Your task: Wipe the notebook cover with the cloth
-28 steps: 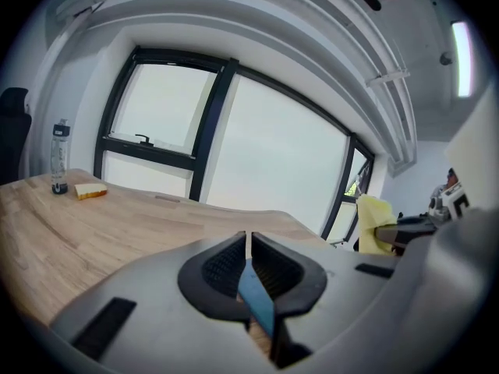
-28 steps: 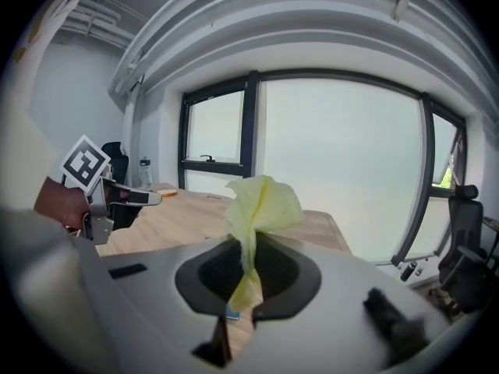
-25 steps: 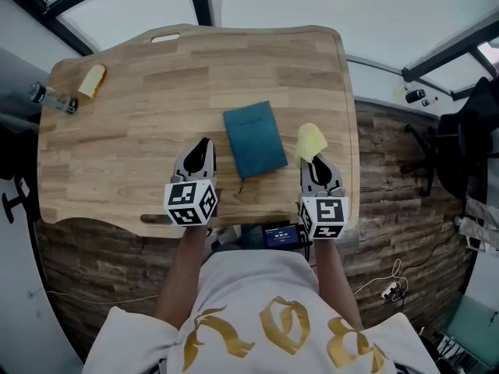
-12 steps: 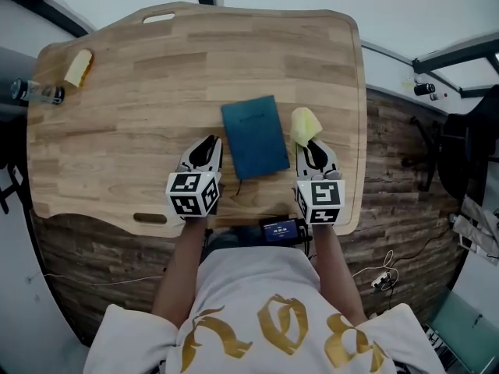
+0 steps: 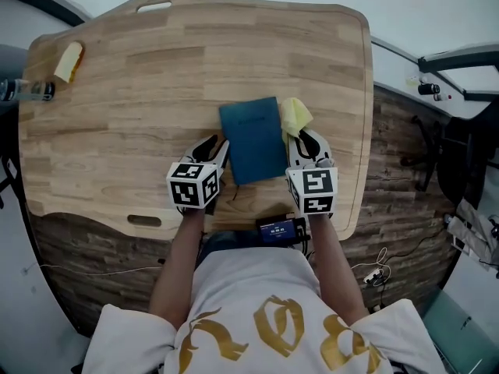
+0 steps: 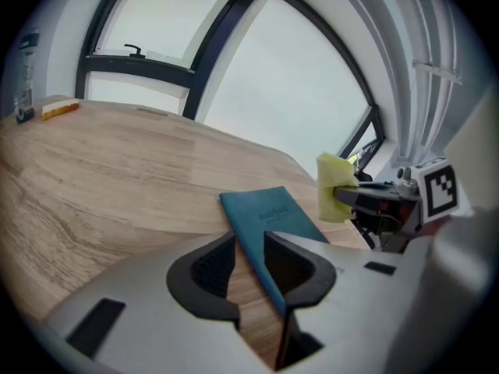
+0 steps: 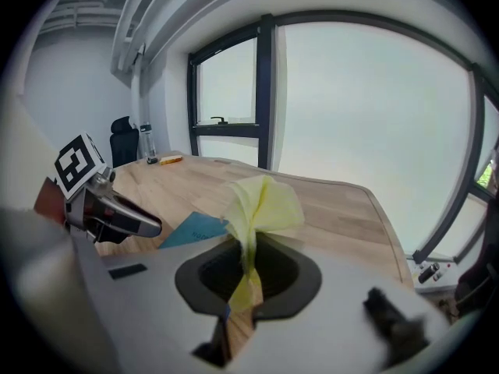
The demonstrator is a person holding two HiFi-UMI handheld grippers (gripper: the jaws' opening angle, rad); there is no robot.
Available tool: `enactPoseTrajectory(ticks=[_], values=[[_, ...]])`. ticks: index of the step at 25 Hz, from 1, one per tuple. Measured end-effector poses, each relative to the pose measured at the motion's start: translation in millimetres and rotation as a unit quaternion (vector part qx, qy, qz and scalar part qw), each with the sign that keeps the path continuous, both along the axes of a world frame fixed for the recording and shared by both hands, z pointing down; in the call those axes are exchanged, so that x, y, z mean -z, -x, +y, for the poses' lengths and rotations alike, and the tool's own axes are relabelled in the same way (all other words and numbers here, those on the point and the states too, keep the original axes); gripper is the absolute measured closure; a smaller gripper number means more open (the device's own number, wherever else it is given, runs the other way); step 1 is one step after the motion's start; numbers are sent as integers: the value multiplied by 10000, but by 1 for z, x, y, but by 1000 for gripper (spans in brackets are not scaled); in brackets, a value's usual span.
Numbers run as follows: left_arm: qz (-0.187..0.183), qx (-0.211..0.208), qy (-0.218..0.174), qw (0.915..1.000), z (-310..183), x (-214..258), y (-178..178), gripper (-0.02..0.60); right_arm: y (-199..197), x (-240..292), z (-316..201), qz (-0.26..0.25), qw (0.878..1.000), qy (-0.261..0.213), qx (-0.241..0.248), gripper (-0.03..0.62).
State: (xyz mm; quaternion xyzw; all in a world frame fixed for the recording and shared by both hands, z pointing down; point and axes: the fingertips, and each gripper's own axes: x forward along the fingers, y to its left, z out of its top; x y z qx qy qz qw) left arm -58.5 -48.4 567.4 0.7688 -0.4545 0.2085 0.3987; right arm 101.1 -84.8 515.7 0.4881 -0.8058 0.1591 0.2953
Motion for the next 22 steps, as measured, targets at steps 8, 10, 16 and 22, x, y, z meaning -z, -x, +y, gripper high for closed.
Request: enactPoseTrajectory(ticks=[8, 10, 16, 22], values=[[-115, -187, 340, 9992, 1, -21, -3, 463, 16, -17, -22, 112, 9995, 148, 273, 556], [-162, -236, 363, 9989, 1, -23, -3, 465, 18, -24, -23, 122, 9993, 204, 297, 556], [-47, -283, 517, 9983, -1, -23, -8, 474, 27, -38, -29, 93, 9982, 455, 380, 556], [93, -370, 668, 9970, -1, -24, -11, 506, 33, -52, -36, 186, 9964, 674, 481, 556]])
